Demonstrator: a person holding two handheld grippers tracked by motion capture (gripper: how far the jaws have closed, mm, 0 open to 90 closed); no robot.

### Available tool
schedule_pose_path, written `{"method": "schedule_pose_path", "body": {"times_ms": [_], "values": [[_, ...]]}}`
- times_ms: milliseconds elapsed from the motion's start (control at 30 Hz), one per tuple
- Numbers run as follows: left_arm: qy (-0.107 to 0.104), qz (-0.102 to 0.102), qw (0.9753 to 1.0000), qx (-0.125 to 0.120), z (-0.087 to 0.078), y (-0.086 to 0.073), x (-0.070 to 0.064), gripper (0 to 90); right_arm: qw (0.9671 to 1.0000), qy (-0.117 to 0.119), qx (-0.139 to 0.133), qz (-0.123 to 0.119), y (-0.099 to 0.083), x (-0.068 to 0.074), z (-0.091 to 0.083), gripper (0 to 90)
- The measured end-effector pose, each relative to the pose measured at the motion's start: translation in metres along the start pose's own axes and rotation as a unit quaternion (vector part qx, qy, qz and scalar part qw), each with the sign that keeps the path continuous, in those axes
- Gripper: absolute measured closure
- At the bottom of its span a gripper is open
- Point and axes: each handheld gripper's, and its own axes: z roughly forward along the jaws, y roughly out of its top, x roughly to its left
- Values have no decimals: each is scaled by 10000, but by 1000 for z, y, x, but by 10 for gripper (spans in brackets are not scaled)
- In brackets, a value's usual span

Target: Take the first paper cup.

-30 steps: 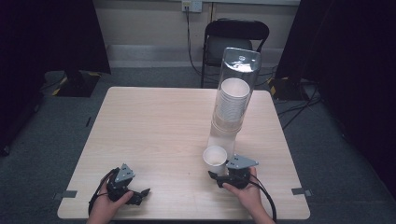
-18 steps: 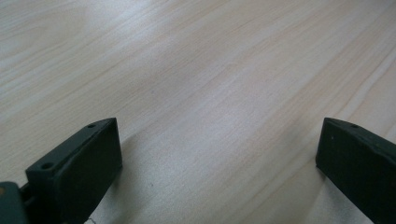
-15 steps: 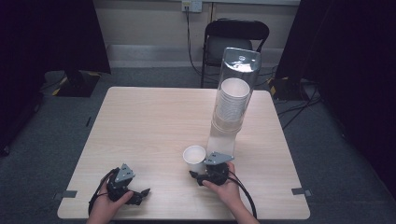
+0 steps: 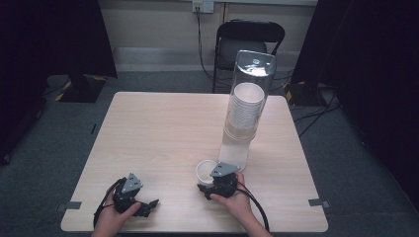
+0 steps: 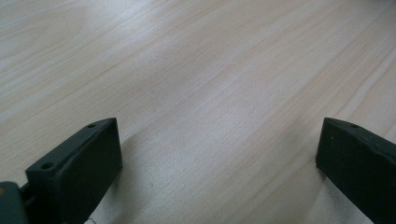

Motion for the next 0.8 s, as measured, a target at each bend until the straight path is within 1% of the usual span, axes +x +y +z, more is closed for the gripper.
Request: {"method": "schedule_pose_path", "body": {"times_ms": [67, 100, 167, 333, 367, 467, 500, 533, 567, 600, 633, 667, 700, 800], "values": [[0, -3, 10000, -1, 0, 0, 0, 0, 10000, -16, -42, 70, -2, -2, -4, 225], [0, 1, 10000, 0, 0, 0, 0, 0, 9999, 19, -75, 150, -5, -5, -8, 224], [0, 1, 10000, 1, 0, 0, 0, 0, 9998, 53, -93, 194, -6, -6, -11, 223], [0, 1, 10000, 1, 0, 0, 0, 0, 9996, 93, -106, 231, -14, -14, -30, 217], [1, 1, 10000, 0, 0, 0, 0, 0, 9997, 65, -78, 205, -19, -18, -37, 219], [0, 3, 10000, 1, 0, 0, 0, 0, 9998, 73, -29, 188, -23, -20, -40, 246], [1, 0, 10000, 0, 0, 0, 0, 0, 9997, 115, -13, 204, -24, -22, -42, 317], [1, 0, 10000, 0, 0, 0, 0, 0, 9997, 188, -38, 154, -26, -23, -43, 419], [-1, 0, 10000, 0, 0, 0, 0, 0, 9996, 253, -42, 134, -26, -24, -44, 451], [0, -1, 10000, 0, 0, 0, 0, 0, 9996, 247, -60, 122, -26, -24, -43, 476], [-1, 0, 10000, 0, 0, 0, 0, 0, 9995, 272, -77, 130, -26, -24, -43, 523], [-1, -3, 10000, 0, 0, 0, 0, 0, 9993, 333, -105, 155, -25, -24, -40, 533], [0, -2, 10000, 1, 0, 0, 0, 0, 9993, 310, -114, 201, -23, -24, -37, 564], [-1, -3, 10000, 0, 0, 0, 0, 0, 9992, 305, -83, 245, -21, -24, -32, 572]]}}
